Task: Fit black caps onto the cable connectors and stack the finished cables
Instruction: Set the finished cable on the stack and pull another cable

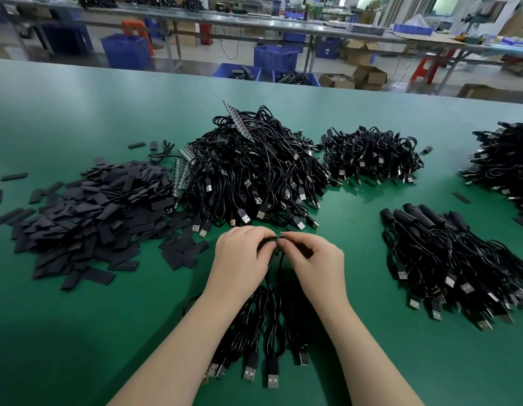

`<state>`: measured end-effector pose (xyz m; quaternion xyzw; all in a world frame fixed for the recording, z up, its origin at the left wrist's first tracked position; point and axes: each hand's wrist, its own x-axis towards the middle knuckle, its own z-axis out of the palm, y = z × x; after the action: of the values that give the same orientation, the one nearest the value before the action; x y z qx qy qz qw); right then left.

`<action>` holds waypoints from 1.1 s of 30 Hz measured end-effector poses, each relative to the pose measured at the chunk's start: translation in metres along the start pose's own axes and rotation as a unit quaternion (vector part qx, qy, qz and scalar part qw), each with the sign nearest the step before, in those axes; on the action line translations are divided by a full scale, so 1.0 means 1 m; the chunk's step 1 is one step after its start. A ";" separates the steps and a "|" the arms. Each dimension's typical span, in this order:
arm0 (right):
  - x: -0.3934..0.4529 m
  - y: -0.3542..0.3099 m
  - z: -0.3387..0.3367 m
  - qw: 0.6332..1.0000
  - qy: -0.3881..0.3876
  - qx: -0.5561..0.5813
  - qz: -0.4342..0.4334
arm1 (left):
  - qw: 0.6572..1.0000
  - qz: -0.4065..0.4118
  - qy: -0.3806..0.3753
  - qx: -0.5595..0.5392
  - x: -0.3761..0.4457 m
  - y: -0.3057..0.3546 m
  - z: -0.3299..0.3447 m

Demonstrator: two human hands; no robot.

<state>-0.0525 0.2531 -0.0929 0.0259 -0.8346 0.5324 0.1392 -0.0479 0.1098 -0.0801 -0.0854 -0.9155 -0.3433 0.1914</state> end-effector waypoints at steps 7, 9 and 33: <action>0.001 -0.001 -0.002 1.000 0.004 -0.013 -0.022 | 1.000 0.004 0.010 0.006 0.000 0.002 0.001; 0.000 -0.001 -0.002 0.998 0.012 -0.040 -0.054 | 1.000 -0.001 0.020 -0.005 0.000 0.002 0.001; -0.001 -0.006 -0.009 0.982 0.188 0.006 -0.021 | 0.999 -0.014 0.047 -0.008 0.000 0.000 0.006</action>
<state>-0.0486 0.2581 -0.0841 -0.0562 -0.7896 0.5295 0.3050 -0.0497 0.1140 -0.0847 -0.0578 -0.9038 -0.3571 0.2285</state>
